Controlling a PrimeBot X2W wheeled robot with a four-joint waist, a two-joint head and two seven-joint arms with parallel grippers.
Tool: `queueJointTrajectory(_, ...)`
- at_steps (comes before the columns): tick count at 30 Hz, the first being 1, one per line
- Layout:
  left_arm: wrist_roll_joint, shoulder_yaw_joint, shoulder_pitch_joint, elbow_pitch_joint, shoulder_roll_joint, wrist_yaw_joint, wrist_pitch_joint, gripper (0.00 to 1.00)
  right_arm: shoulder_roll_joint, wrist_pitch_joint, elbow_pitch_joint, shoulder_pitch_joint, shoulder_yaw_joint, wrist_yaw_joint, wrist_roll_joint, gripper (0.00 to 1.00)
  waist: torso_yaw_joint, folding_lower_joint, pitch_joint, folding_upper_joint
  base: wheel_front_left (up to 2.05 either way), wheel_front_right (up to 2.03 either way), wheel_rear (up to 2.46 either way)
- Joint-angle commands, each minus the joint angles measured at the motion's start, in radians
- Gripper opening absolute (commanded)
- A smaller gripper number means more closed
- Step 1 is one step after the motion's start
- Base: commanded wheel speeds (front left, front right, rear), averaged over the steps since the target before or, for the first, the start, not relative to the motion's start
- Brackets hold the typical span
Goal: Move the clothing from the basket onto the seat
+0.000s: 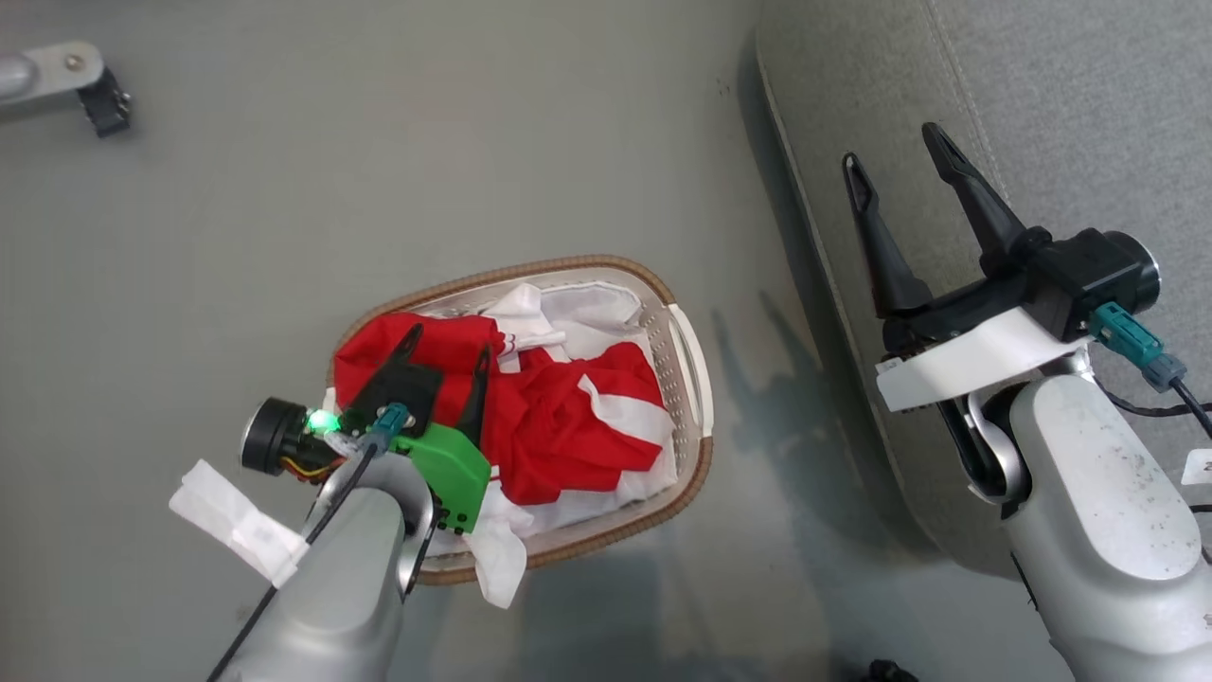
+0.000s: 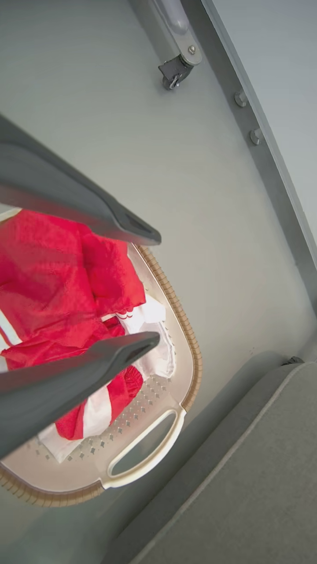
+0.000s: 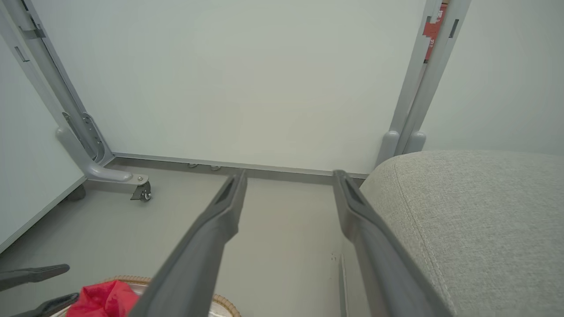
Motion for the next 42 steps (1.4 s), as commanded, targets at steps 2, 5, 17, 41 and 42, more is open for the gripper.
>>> queueJointTrajectory(2, 0.019, -0.009, -0.065, 0.078, 0.023, -0.010, -0.003, 1.00, 0.018, -0.004, -0.018, -0.025, 0.003, 0.000, 0.015, 1.00, -0.100, -0.0001, 0.134, 0.0000, 0.00, 0.00, 0.00)
queueJointTrajectory(5, 0.036, -0.030, -0.125, 0.178, 0.028, -0.020, -0.003, 1.00, 0.029, -0.004, -0.030, -0.027, 0.008, 0.000, 0.021, 1.00, -0.116, -0.0001, 0.165, 0.0000, 0.00, 0.00, 0.00)
queueJointTrajectory(17, 0.129, -0.138, -0.317, 0.414, 0.051, -0.026, 0.162, 1.00, 0.050, -0.004, -0.036, -0.037, 0.025, 0.000, 0.035, 1.00, -0.150, -0.0001, 0.257, 0.0000, 0.00, 0.00, 0.00)
queueJointTrajectory(41, 0.037, -0.187, -0.353, 0.446, 0.044, -0.069, 0.489, 0.00, 0.064, -0.003, -0.047, -0.069, 0.038, 0.000, 0.058, 1.00, -0.140, -0.0001, 0.357, 0.0000, 0.00, 0.00, 0.00)
queueJointTrajectory(42, 0.029, -0.191, -0.348, 0.445, 0.039, -0.069, 0.477, 0.00, 0.062, -0.003, -0.043, -0.068, 0.039, 0.000, 0.057, 1.00, -0.136, -0.0001, 0.347, 0.0000, 0.00, 0.00, 0.00)
